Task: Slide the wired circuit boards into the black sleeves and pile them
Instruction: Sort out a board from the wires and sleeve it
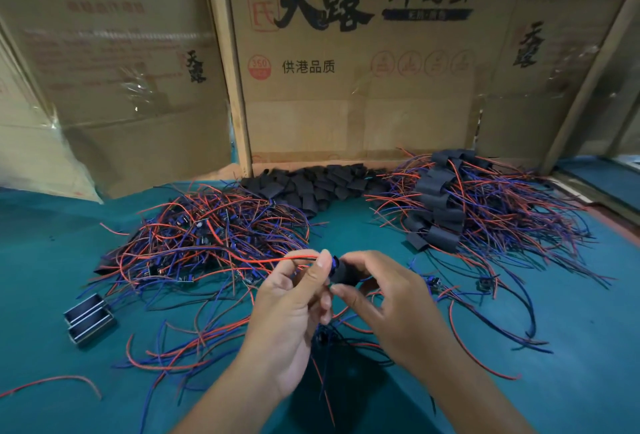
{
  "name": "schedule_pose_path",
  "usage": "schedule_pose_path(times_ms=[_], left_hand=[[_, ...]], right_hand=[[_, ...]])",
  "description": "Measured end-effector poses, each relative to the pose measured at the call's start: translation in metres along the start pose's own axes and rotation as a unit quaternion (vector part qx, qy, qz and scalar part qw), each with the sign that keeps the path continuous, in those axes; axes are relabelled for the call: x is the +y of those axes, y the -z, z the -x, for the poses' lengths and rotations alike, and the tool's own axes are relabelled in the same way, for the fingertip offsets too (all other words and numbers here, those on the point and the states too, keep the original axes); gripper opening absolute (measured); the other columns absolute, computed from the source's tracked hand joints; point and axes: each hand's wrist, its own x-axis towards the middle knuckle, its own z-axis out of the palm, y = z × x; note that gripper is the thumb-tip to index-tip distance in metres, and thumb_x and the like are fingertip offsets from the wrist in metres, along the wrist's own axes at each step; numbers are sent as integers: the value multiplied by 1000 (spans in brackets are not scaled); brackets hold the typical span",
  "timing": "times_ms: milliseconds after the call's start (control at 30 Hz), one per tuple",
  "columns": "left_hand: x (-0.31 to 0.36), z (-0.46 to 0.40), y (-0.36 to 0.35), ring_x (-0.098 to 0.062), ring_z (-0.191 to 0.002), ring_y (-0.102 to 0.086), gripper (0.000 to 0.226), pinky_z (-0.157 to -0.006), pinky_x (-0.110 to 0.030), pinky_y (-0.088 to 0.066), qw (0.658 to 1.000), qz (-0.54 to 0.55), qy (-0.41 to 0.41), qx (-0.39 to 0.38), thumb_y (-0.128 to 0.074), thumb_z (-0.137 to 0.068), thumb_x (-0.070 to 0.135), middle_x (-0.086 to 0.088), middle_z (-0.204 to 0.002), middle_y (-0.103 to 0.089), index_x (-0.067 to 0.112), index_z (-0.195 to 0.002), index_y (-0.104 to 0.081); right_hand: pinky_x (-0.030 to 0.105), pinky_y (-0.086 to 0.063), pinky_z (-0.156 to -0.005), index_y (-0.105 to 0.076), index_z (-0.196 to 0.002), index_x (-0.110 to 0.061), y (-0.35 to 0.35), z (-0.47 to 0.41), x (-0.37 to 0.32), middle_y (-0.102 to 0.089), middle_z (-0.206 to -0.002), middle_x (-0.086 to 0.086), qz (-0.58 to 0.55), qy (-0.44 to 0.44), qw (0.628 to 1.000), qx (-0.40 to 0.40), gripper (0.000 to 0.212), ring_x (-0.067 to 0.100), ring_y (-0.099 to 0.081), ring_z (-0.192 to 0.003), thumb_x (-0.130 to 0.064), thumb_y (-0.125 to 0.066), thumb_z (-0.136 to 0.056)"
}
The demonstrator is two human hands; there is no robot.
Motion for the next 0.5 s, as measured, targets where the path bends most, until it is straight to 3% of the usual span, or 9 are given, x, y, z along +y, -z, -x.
schedule_pose_path(times_ms=[167, 300, 433, 500], left_hand=[[10, -2, 5, -16, -48, -59, 11, -43, -22, -46, 990, -113, -81, -1, -80, -71, 29, -9, -64, -65, 20, -73, -74], [18, -4, 10, -20, -52, -62, 5, -48, -23, -50, 986, -137, -92, -33, -78, -78, 17, -14, -70, -68, 13, -80, -76], [19, -4, 10, -14, -52, -54, 17, -50, -20, -46, 986, -141, -79, -42, -88, -68, 16, -5, -68, -65, 14, -81, -76], [18, -3, 9, -12, -52, -48, 20, -51, -18, -42, 988, -133, -67, -37, -86, -64, 26, 1, -65, -61, 16, -78, -76]], right_hand=[[19, -46, -76, -66, -111, -8, 2, 0, 2, -65, -95, 2, 7, 6, 1000, 5, 27, 16, -60, -84, -26, -67, -91], [15, -44, -74, -67, -110, -11, 3, -1, 1, -64, -93, -2, 3, 15, 1000, 9, 25, 12, -58, -83, -27, -63, -92], [13, -43, -75, -67, -110, -12, 5, -1, 2, -63, -91, -4, -7, 17, 1000, 1, 24, 9, -57, -83, -28, -63, -92], [9, -39, -75, -67, -110, -13, 5, -1, 2, -62, -90, -6, -13, 21, 1000, -13, 25, 3, -54, -81, -30, -61, -93]])
